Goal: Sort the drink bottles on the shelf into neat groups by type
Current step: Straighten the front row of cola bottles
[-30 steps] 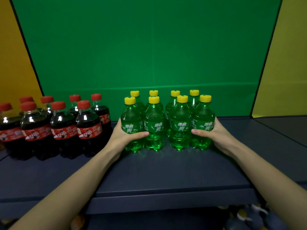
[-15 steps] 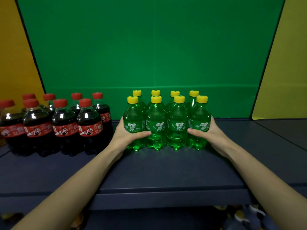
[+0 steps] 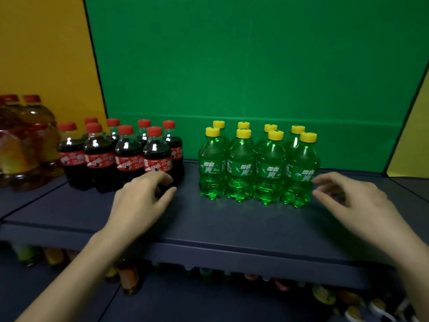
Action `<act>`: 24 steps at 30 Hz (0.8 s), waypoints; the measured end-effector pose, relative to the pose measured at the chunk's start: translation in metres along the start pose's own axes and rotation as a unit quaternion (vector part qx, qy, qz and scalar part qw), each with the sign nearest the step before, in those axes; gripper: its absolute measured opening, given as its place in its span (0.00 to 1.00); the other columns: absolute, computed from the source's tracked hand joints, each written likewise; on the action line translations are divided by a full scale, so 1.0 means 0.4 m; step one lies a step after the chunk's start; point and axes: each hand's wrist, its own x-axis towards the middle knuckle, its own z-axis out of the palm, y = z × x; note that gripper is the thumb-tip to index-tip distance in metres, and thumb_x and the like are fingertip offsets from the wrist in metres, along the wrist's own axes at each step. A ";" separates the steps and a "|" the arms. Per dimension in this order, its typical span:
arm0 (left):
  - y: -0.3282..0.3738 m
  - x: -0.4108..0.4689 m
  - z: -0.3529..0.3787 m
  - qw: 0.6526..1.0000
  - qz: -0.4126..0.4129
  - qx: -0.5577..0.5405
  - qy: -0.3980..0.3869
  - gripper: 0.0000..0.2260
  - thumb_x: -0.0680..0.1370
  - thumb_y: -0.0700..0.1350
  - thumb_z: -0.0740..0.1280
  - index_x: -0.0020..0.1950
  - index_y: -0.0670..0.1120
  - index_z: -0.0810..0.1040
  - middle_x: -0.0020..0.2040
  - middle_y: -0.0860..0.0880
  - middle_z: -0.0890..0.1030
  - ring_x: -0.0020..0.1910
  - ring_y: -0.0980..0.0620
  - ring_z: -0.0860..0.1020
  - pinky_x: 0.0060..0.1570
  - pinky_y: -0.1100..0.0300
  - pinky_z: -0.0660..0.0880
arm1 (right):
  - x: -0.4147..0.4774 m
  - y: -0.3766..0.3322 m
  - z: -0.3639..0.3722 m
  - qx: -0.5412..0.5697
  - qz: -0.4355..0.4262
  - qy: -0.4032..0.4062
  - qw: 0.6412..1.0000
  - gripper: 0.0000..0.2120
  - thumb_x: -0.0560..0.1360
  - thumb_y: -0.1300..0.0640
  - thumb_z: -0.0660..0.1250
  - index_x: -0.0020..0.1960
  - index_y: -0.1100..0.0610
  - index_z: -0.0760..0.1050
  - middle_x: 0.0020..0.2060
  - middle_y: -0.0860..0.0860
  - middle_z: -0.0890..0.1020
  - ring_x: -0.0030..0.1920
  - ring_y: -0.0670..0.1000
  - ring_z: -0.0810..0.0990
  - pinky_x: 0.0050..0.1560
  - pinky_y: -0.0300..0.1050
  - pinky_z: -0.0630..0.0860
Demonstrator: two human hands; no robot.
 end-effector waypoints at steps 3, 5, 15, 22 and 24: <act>-0.051 -0.042 -0.054 0.997 0.011 0.064 0.039 0.06 0.75 0.50 0.68 0.49 0.49 0.79 0.44 0.54 0.81 0.41 0.49 0.80 0.32 0.58 0.74 | -0.018 -0.057 0.021 0.010 -0.043 -0.003 0.999 0.10 0.71 0.45 0.63 0.53 0.41 0.74 0.42 0.34 0.79 0.47 0.46 0.80 0.48 0.54 0.77; -0.097 -0.067 -0.085 0.994 0.004 0.097 0.044 0.09 0.74 0.53 0.65 0.47 0.50 0.79 0.42 0.54 0.80 0.39 0.49 0.80 0.29 0.60 0.72 | -0.023 -0.105 0.041 0.021 -0.065 -0.003 0.998 0.12 0.70 0.44 0.61 0.53 0.40 0.74 0.42 0.33 0.79 0.47 0.44 0.80 0.46 0.52 0.77; -0.387 -0.129 -0.197 0.985 -0.045 0.160 0.052 0.07 0.74 0.52 0.68 0.45 0.49 0.79 0.41 0.52 0.81 0.37 0.46 0.81 0.27 0.60 0.72 | 0.006 -0.314 0.211 0.071 -0.119 -0.005 0.990 0.10 0.71 0.51 0.67 0.53 0.46 0.77 0.44 0.37 0.80 0.47 0.43 0.80 0.48 0.48 0.77; -0.576 -0.033 -0.240 0.989 0.019 0.142 0.017 0.19 0.72 0.61 0.57 0.47 0.50 0.79 0.43 0.53 0.81 0.40 0.48 0.81 0.30 0.56 0.76 | 0.037 -0.447 0.339 0.094 -0.090 0.018 0.991 0.11 0.70 0.54 0.70 0.53 0.49 0.77 0.46 0.40 0.80 0.48 0.44 0.80 0.48 0.44 0.76; -0.623 -0.005 -0.242 0.991 0.045 0.124 0.005 0.20 0.72 0.62 0.59 0.49 0.49 0.79 0.45 0.53 0.81 0.42 0.48 0.81 0.33 0.56 0.77 | 0.045 -0.480 0.366 0.104 -0.070 0.021 0.992 0.13 0.71 0.55 0.70 0.55 0.49 0.76 0.47 0.42 0.80 0.49 0.44 0.79 0.47 0.39 0.74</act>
